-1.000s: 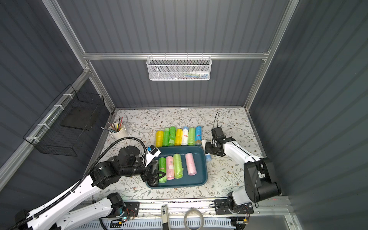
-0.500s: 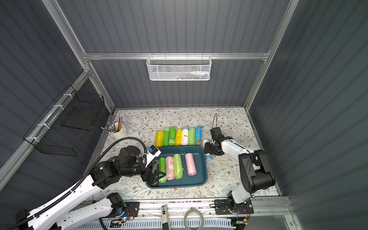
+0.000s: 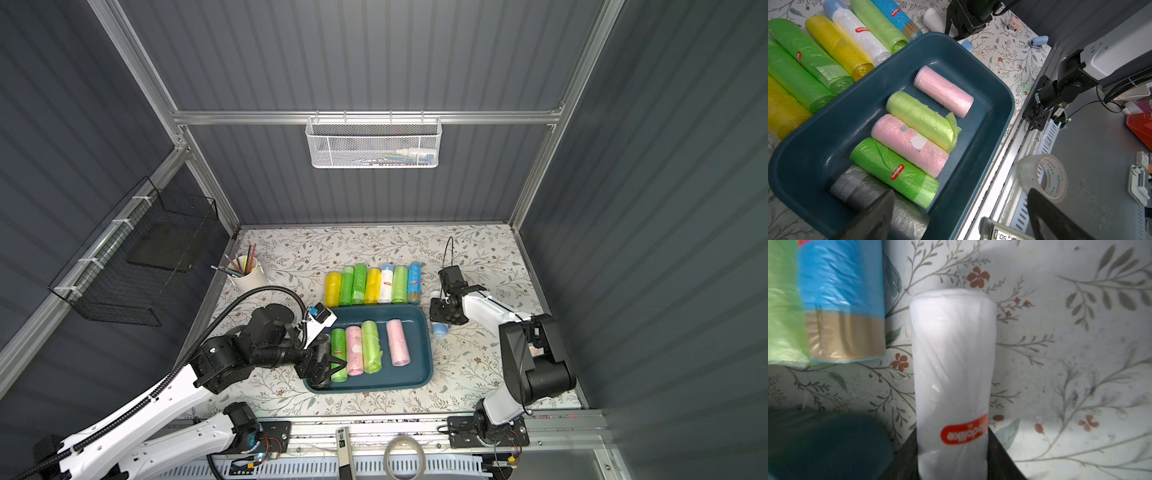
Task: Put the roll of trash bags into the storage box
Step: Pick up the roll of trash bags from the center of the board, then place the roll of trash bags in the storage box.
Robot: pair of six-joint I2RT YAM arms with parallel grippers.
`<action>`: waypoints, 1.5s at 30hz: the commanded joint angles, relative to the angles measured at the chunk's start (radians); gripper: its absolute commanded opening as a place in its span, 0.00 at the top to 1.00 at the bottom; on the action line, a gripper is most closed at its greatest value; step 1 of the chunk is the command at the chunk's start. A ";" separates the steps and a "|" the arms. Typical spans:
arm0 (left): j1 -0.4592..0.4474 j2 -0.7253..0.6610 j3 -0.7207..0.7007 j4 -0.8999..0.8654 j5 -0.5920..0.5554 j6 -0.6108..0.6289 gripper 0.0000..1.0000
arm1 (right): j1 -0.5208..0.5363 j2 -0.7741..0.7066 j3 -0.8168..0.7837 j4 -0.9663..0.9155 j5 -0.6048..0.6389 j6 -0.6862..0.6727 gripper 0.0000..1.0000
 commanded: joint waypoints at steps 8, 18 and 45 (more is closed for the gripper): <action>0.007 -0.004 -0.008 -0.014 0.002 0.004 0.00 | -0.005 -0.227 -0.002 -0.109 0.016 -0.006 0.55; 0.008 -0.008 -0.007 -0.014 0.002 0.004 0.00 | 0.005 -0.415 -0.027 -0.137 -0.176 0.028 0.55; 0.007 -0.014 -0.007 -0.014 0.008 0.004 0.00 | 0.288 -0.555 -0.193 -0.077 -0.138 0.278 0.55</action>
